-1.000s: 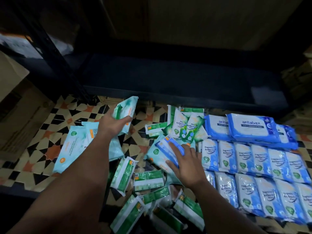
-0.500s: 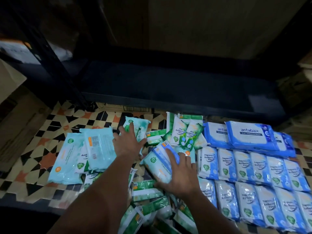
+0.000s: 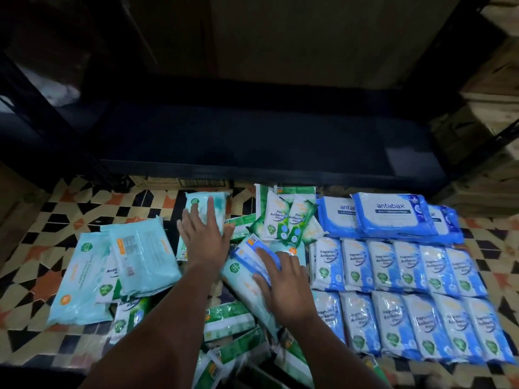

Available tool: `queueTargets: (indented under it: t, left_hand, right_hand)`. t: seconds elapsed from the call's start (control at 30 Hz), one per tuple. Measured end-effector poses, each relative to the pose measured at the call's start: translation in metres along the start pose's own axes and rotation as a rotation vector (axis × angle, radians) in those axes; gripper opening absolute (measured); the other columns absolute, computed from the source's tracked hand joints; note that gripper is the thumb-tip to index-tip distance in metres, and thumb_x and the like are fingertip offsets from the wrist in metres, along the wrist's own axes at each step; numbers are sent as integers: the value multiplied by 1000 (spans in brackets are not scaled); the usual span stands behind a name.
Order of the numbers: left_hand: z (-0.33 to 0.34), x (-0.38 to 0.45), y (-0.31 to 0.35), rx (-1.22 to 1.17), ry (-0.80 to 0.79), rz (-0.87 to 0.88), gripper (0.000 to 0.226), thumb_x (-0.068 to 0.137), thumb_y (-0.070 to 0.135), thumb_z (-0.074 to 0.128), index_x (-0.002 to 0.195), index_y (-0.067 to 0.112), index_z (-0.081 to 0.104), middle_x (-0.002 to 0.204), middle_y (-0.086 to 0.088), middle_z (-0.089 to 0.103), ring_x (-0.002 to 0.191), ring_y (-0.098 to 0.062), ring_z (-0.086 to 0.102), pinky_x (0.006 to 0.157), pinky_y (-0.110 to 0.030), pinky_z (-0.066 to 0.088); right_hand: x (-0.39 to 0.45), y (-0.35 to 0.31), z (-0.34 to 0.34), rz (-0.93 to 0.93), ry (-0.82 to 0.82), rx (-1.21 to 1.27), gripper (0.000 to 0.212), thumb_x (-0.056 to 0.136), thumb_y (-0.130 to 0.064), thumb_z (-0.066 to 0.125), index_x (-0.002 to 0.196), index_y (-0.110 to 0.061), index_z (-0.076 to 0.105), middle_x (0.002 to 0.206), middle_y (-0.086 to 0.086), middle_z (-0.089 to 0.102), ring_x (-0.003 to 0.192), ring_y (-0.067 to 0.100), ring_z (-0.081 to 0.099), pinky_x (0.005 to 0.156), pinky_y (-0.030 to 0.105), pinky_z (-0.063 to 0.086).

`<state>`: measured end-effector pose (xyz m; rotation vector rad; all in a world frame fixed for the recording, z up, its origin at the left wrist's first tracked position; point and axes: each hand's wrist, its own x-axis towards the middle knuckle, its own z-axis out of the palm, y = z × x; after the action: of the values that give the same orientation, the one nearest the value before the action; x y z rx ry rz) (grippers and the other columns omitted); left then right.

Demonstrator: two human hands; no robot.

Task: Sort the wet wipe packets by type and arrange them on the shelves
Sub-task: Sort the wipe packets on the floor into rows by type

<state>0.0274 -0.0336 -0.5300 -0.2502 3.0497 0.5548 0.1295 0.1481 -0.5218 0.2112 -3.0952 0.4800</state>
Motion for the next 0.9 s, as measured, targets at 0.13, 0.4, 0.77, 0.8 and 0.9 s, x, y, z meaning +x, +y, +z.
queueTargets:
  t: [0.13,0.4,0.77,0.8,0.9]
  left_hand:
    - [2,-8,14,-172,100,246,63,103,54,39,157,25,25,154,-13,33,145,-36,24,119,-54,21]
    - [-4,-36,32,-37,-235,760,83,87,84,30,154,36,31,159,8,32,149,-18,19,120,-51,23]
    - [-12,-33,84,125,-242,852,53,97,58,42,140,28,48,135,-1,47,130,-24,40,110,-42,34]
    - [-11,-29,92,115,-179,842,44,100,50,45,137,27,51,132,-1,48,127,-25,42,105,-41,36]
    - [-5,-14,114,176,-137,728,46,104,39,45,149,32,38,150,-3,38,139,-29,31,109,-46,31]
  right_hand:
    - [-7,17,-11,86,43,30,51,103,-50,32,150,-32,42,127,10,53,115,31,46,90,46,43]
    - [-37,60,-39,295,88,7,56,101,-47,26,151,-28,41,127,14,53,107,34,47,89,51,41]
    - [-56,72,-51,340,137,-74,54,100,-44,30,149,-27,44,117,12,57,100,32,51,81,48,46]
    - [-54,72,-51,348,142,-80,54,99,-43,31,148,-26,45,116,12,57,99,33,52,79,48,46]
    - [-49,72,-45,375,171,-83,52,99,-43,31,146,-27,48,113,11,58,96,33,53,77,47,46]
